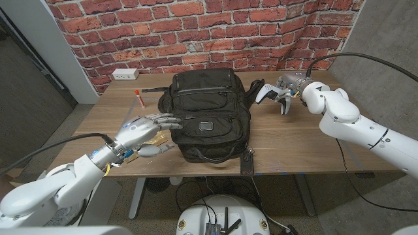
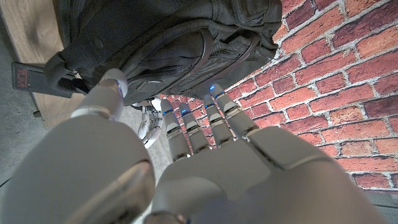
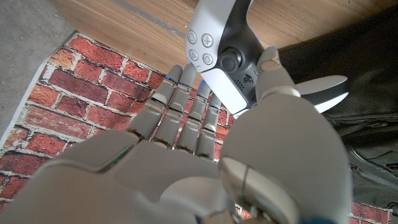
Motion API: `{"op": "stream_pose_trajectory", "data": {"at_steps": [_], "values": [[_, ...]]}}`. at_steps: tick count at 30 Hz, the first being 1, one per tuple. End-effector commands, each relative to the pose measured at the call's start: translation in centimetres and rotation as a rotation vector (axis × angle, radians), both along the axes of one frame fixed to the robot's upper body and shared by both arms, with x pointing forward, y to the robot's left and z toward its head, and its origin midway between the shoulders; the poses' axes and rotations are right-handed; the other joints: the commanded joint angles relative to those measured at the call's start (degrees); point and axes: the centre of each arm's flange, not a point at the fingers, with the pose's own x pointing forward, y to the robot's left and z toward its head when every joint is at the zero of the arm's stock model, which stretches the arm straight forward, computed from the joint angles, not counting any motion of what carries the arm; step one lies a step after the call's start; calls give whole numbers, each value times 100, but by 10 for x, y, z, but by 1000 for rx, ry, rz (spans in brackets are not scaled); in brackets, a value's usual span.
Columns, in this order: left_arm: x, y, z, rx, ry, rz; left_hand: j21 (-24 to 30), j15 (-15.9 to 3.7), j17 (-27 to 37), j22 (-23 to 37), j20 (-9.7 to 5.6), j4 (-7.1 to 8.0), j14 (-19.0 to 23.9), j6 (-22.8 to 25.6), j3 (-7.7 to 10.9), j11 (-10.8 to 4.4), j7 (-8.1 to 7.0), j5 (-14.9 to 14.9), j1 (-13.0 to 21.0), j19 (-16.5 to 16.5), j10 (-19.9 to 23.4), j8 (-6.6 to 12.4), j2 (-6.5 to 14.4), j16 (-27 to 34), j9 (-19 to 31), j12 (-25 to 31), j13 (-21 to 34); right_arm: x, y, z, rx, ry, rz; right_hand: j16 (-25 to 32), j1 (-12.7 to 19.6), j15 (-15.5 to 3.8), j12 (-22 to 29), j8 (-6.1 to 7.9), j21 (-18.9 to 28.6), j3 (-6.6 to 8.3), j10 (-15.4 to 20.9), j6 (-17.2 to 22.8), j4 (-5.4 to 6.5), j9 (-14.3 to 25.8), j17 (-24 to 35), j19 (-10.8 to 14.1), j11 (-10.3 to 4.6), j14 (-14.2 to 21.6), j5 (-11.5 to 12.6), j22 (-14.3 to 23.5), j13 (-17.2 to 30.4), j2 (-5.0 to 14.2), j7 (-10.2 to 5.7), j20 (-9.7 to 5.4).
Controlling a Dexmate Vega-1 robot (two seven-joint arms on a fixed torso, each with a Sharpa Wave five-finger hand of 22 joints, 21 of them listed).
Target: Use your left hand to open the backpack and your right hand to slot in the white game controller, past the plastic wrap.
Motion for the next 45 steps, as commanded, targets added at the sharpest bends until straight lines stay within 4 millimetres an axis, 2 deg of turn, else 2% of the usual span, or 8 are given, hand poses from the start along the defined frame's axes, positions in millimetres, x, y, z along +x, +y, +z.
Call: {"op": "stream_pose_trajectory", "data": {"at_steps": [1, 12, 24, 45], "values": [[-8, -15, -9, 59, -30, 21, -22, -998, 10, 19, -743, 4, 38, -79, -49, 7, 28, 22, 157, -16, -30, -18, -9, -21, 28, -16, 2, -4, 0, -3, 10, -15, -2, -4, 145, -931, 1, 4, 29, 28, 782, 393, 14, 18, 31, 64, -717, 76, 97, 8, 125, 585, -339, -738], [-9, -33, -17, 107, -70, 74, -36, -992, 8, 16, -736, 11, 15, -236, -123, 49, 34, 21, 382, -66, -118, -43, -50, -25, 29, -28, 2, -5, -4, -8, 28, -25, -3, -9, 143, -929, -13, -12, 31, 13, 784, 391, 12, 19, 41, 67, -715, 99, 100, 9, 138, 585, -333, -735], [-11, -43, -22, 114, -109, 105, -37, -992, 7, 14, -740, 10, 29, -290, -148, 60, 67, 29, 551, -87, -146, -35, -36, -17, 30, -22, 3, -4, -3, -11, 39, -33, -1, -27, 139, -924, -25, -25, 36, 4, 802, 396, 15, 19, 43, 79, -713, 109, 105, 10, 145, 590, -328, -732], [0, -44, -32, 75, -189, 137, -45, -936, 8, 15, -695, 26, -13, -449, -162, 171, 165, 70, 983, -171, -245, -33, 77, -23, 37, -20, 7, -6, -1, -16, 60, -51, -4, -44, 139, -925, -40, -40, 47, -12, 844, 431, 14, 21, 58, 101, -703, 146, 114, 12, 161, 605, -312, -721]]}}
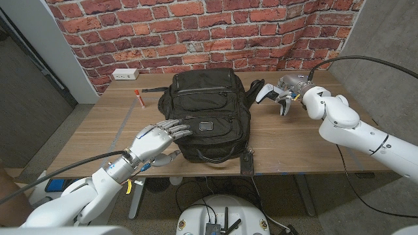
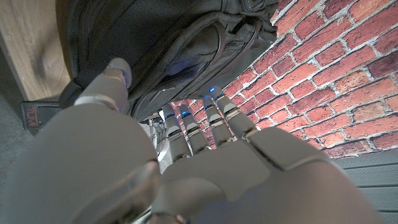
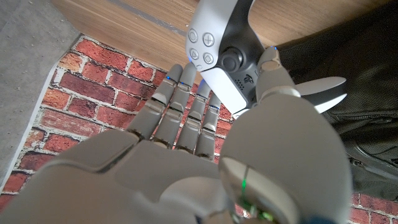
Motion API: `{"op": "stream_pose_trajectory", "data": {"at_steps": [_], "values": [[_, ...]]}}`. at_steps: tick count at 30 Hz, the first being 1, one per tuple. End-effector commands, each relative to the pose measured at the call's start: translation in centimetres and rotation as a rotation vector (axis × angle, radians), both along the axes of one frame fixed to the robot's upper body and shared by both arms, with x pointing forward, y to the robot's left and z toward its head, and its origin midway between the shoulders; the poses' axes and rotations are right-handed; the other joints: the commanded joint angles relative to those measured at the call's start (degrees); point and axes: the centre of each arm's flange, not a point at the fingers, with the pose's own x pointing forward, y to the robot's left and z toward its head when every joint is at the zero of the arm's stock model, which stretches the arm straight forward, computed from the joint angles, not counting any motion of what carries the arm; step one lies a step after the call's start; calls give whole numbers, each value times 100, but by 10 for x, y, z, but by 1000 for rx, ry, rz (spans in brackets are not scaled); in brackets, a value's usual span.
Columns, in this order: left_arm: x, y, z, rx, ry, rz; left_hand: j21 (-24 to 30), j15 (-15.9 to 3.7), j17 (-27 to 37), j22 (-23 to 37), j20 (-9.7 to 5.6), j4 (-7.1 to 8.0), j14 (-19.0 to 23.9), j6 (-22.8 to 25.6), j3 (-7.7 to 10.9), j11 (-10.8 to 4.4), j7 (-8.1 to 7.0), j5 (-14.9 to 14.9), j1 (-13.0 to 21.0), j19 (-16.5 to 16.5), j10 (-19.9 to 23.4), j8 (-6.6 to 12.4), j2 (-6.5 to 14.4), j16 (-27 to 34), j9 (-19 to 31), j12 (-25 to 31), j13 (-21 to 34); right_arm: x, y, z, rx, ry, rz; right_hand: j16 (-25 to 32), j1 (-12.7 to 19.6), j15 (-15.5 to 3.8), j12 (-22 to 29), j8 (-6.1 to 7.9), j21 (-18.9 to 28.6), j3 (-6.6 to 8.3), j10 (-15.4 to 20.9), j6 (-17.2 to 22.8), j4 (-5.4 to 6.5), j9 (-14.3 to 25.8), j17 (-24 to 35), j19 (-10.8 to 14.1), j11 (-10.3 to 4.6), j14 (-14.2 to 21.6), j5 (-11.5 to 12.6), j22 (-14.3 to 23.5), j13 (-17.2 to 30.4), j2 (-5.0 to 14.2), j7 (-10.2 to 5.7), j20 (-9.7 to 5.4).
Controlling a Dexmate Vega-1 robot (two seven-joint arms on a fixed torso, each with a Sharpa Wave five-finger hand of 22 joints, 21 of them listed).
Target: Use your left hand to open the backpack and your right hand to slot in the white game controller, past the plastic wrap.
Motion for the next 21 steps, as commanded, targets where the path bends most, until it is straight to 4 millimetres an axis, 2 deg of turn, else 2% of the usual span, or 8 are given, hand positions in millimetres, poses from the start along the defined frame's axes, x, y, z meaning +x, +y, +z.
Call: {"op": "stream_pose_trajectory", "data": {"at_steps": [1, 21], "values": [[8, 0, -6, -11, -46, 11, -1, -932, 7, 16, -724, 20, -17, -30, -15, 4, 7, 44, 117, -38, -32, 11, 16, -24, 8, -20, 7, -2, 2, -3, 10, -9, 1, -2, 141, -935, 11, 31, 15, 28, 761, 402, 11, 15, 35, 73, -724, 58, 114, 14, 162, 603, -342, -690], [25, 6, -13, -22, -60, 7, 14, -907, 8, 19, -717, 54, 19, 42, -57, 37, 90, 72, 350, -63, 26, 64, 136, -2, 12, 17, 8, -6, 3, -3, 14, -26, -5, -26, 148, -937, -8, 14, 22, 19, 783, 428, 8, 16, 44, 86, -725, 85, 123, 16, 182, 617, -337, -698]]}}
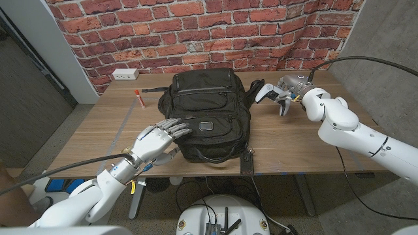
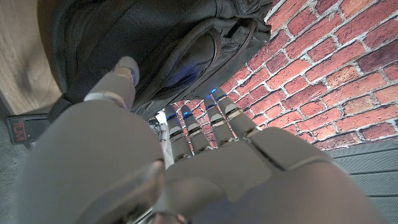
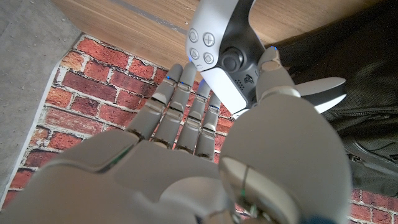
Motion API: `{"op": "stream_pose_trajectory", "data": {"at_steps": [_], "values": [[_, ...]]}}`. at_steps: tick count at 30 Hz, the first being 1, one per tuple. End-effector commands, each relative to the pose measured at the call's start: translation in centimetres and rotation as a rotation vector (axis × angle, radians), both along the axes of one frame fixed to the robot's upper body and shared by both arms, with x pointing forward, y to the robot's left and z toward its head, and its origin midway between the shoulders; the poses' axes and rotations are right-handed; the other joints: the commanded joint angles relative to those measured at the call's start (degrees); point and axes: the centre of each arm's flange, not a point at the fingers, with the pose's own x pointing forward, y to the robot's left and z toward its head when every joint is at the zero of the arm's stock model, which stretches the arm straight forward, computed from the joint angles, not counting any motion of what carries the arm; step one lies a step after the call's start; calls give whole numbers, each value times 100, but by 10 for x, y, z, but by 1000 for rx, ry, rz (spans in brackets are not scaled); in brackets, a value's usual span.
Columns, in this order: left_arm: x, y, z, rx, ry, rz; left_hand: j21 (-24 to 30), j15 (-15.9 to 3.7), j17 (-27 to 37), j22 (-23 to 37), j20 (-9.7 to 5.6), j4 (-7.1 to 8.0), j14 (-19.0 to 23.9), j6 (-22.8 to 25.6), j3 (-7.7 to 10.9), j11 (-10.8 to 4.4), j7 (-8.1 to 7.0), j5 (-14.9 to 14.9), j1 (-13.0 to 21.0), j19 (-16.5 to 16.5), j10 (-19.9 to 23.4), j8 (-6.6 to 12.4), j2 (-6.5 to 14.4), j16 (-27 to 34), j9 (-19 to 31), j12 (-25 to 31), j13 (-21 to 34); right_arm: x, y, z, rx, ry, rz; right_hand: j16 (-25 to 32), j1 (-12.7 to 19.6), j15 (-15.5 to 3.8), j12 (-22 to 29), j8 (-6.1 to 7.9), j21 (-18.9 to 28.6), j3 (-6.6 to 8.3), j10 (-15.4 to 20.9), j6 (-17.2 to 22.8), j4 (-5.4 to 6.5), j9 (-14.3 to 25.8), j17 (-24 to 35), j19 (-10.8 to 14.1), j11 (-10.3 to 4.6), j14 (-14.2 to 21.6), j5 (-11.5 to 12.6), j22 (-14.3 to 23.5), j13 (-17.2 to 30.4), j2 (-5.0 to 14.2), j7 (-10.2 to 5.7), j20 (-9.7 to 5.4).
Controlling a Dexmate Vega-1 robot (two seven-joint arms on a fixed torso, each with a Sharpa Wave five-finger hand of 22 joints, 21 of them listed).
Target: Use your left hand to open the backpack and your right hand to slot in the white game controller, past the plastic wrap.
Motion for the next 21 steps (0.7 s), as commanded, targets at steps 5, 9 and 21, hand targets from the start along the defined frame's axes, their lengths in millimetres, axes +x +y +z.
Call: {"op": "stream_pose_trajectory", "data": {"at_steps": [5, 9, 21], "values": [[17, 2, -8, 20, -1, -5, 20, -900, 9, 21, -701, 5, 58, 96, -13, 8, 56, 56, 169, -1, 99, 60, 58, 10, 15, 31, 8, -3, -1, -2, 8, -12, -8, -4, 152, -929, 4, 50, 23, 37, 798, 444, 8, 22, 23, 66, -725, 74, 124, 17, 187, 621, -347, -719], [19, 1, -7, 16, -4, -9, 32, -901, 9, 22, -689, 11, 100, 161, -30, 25, 81, 59, 223, 19, 158, 81, 96, 19, 16, 46, 8, -4, -1, -2, 7, -13, -7, -12, 154, -931, 1, 49, 24, 38, 803, 454, 8, 22, 23, 67, -727, 76, 126, 18, 191, 626, -349, -720], [24, 1, -6, 14, -22, -31, 92, -963, 14, 28, -715, 26, 441, 579, -172, -1, 91, 53, 433, 225, 621, 166, 224, 67, 10, 131, 7, -7, 0, -3, 8, -15, -9, -25, 156, -928, -10, 38, 28, 31, 815, 463, 8, 23, 28, 73, -732, 92, 130, 19, 203, 630, -344, -727]]}}
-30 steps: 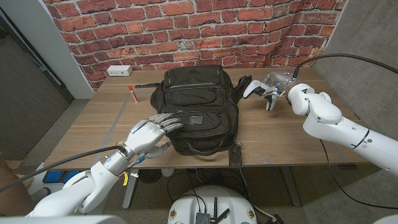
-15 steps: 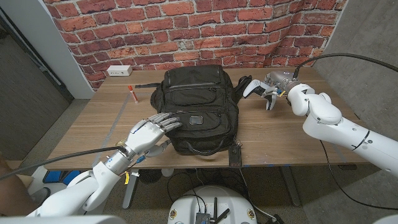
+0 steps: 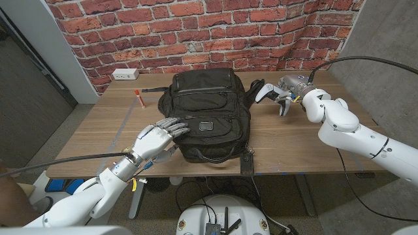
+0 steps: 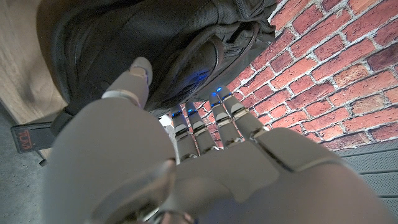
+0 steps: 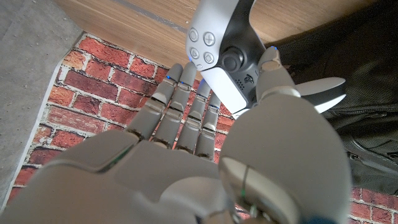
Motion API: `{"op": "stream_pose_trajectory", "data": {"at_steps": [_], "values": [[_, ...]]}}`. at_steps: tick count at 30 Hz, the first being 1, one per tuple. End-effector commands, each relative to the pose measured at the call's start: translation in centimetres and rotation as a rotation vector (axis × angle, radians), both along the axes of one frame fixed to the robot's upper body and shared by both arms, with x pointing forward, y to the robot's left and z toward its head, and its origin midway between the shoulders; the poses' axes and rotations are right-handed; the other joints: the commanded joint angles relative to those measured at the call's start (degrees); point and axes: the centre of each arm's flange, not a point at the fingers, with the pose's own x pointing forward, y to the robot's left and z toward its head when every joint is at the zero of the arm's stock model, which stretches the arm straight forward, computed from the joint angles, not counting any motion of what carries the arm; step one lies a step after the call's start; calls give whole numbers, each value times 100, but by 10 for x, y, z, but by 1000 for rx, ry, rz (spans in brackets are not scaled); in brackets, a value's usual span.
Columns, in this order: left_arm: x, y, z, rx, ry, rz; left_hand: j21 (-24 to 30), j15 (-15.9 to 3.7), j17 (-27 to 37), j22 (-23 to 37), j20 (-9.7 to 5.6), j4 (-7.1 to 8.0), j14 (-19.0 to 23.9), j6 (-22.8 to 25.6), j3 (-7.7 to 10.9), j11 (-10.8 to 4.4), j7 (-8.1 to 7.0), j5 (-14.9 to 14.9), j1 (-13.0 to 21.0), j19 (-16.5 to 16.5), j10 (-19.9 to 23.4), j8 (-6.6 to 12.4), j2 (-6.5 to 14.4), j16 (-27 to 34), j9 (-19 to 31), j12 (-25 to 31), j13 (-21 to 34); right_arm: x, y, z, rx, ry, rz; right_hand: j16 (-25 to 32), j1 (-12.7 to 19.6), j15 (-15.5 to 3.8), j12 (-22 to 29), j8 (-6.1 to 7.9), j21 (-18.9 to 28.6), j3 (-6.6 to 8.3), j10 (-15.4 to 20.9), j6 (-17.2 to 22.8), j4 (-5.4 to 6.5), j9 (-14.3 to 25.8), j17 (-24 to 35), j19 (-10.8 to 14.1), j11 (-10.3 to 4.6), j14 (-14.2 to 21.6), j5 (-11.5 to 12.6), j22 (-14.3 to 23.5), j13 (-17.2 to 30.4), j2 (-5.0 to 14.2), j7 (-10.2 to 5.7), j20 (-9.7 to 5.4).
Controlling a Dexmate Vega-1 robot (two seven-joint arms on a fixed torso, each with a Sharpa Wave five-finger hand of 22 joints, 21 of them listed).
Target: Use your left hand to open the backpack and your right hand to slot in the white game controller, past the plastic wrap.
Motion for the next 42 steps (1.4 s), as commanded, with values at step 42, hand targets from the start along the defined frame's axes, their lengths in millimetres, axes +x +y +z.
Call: {"op": "stream_pose_trajectory", "data": {"at_steps": [42], "values": [[11, 4, 35, -64, -34, -70, 116, -1110, 33, 45, -855, 51, 2722, 2913, -405, -164, -34, 25, 331, 1109, 2905, 184, 836, 39, 22, 74, 32, -17, 7, -7, -19, 12, -16, -69, 187, -923, -19, -21, 37, 22, 799, 475, -6, 27, 56, 47, -733, 71, 143, 22, 237, 655, -400, -700]]}}
